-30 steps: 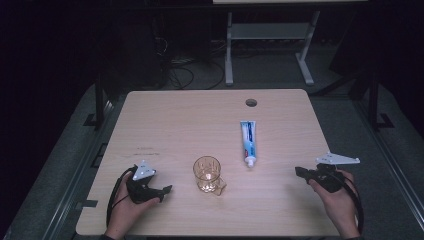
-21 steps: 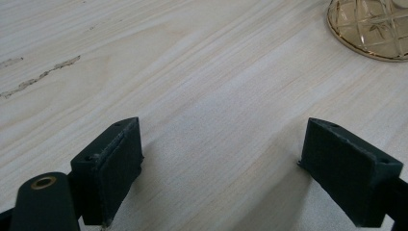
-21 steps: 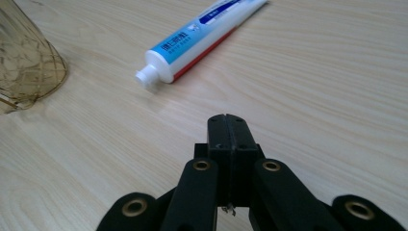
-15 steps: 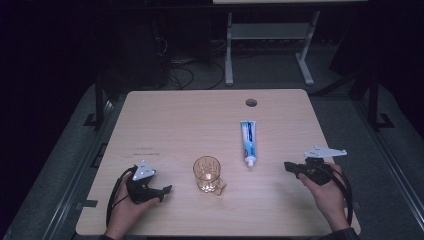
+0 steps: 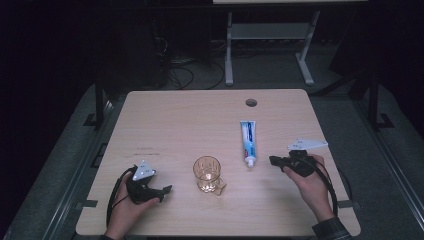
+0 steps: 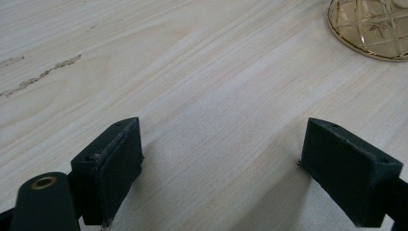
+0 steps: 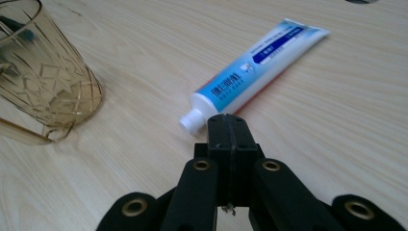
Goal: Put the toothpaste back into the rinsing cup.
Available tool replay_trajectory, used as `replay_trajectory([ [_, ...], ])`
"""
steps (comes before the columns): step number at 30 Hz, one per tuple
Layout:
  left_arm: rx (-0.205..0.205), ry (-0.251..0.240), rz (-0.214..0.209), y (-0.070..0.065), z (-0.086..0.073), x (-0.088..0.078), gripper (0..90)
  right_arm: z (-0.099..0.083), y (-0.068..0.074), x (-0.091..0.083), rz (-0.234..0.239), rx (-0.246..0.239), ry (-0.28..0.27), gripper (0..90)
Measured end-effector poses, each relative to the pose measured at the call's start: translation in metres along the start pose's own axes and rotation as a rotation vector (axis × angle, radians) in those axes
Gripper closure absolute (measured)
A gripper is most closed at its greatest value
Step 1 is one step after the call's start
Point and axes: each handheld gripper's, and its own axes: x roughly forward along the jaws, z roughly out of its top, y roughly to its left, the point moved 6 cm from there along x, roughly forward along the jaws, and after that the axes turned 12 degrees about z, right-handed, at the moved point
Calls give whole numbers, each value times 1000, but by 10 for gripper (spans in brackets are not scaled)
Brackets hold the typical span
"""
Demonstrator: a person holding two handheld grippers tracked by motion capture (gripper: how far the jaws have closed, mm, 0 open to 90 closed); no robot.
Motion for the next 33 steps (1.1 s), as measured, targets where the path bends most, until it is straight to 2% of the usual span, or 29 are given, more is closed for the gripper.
replay_trajectory([
  [5, 0, -1, 0, 0, 0, 0, 132, 7, 4, 11, 15, -14, 3, 900],
  [20, 0, -1, 0, 0, 0, 0, 132, 27, 16, 61, 65, -43, 38, 900],
  [28, 0, 0, 0, 0, 0, 0, 132, 27, 15, 87, 77, -41, 68, 900],
  [33, 0, 0, 0, 0, 0, 0, 132, 26, 14, 95, 74, -43, 81, 900],
])
